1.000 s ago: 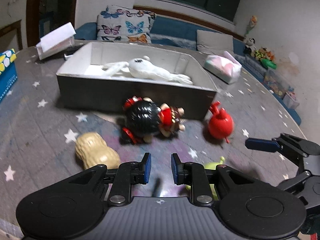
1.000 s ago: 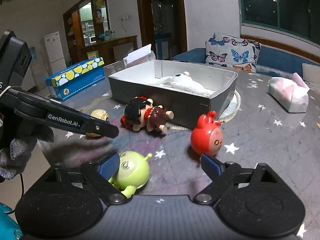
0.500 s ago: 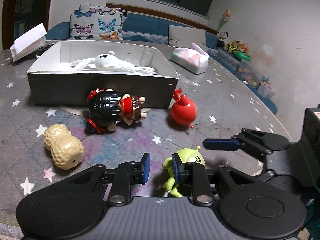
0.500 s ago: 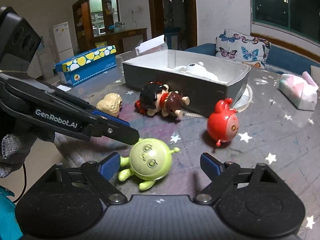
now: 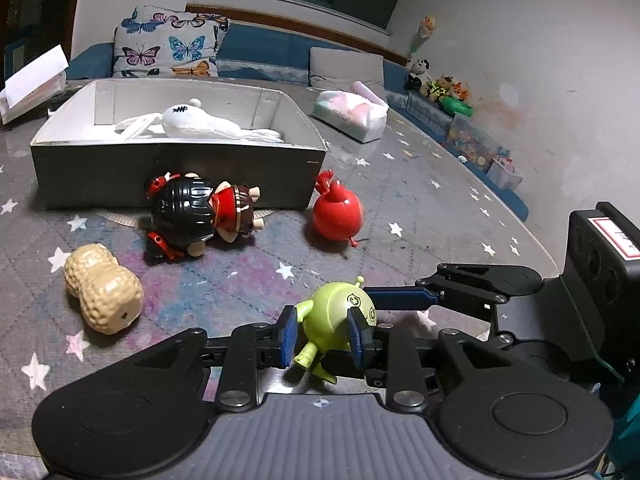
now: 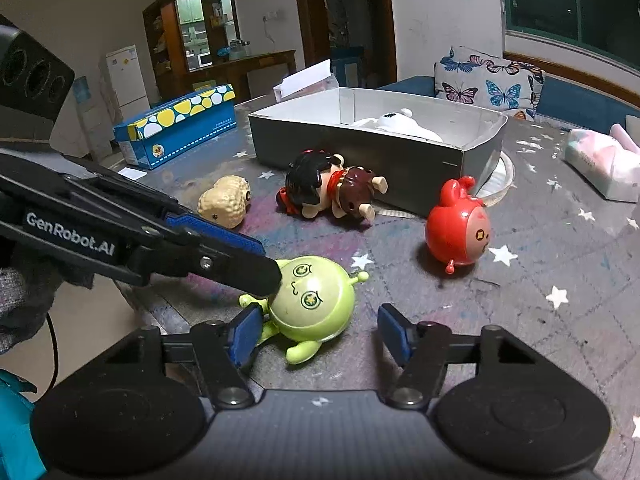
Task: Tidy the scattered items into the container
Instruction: 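Close the left gripper on the green alien figure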
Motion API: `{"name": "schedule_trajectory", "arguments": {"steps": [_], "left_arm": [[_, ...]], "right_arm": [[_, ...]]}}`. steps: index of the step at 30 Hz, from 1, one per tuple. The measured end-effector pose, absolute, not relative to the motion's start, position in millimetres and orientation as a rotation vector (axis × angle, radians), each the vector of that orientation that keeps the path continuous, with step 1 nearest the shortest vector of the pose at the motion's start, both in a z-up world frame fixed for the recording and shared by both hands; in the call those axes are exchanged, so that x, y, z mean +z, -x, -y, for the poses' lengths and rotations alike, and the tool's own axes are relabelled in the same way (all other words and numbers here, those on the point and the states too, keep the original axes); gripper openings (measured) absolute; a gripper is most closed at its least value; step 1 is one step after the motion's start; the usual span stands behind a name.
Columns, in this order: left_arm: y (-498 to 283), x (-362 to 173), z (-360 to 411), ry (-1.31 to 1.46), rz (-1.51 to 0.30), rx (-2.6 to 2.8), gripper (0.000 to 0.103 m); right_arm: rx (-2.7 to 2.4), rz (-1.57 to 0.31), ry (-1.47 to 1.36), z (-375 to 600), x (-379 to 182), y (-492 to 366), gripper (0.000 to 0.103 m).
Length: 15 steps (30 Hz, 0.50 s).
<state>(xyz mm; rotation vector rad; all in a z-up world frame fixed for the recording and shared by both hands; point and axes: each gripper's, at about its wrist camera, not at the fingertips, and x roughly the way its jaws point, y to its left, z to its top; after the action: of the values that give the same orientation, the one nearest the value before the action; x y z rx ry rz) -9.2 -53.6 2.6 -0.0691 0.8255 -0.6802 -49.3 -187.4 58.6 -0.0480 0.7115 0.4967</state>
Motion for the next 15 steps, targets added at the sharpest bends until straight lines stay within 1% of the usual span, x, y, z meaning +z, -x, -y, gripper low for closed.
{"name": "schedule_trajectory", "arguments": {"steps": [4,5,9,15], "left_arm": [[8,1,55,0.081,-0.836,-0.704,0.031],[8,1,55,0.083,-0.839,-0.706,0.032],[4,-2,55,0.114,-0.859,-0.714,0.033],[-2,-7,51,0.172,-0.889,-0.721,0.035]], "right_arm": [[0.506,-0.710,0.036,186,58,48,0.055],[0.507,-0.711,0.034,186,57,48,0.051],[0.508,-0.708,0.027,185,57,46,0.049],[0.508,-0.706,0.026,184,56,43,0.049]]}}
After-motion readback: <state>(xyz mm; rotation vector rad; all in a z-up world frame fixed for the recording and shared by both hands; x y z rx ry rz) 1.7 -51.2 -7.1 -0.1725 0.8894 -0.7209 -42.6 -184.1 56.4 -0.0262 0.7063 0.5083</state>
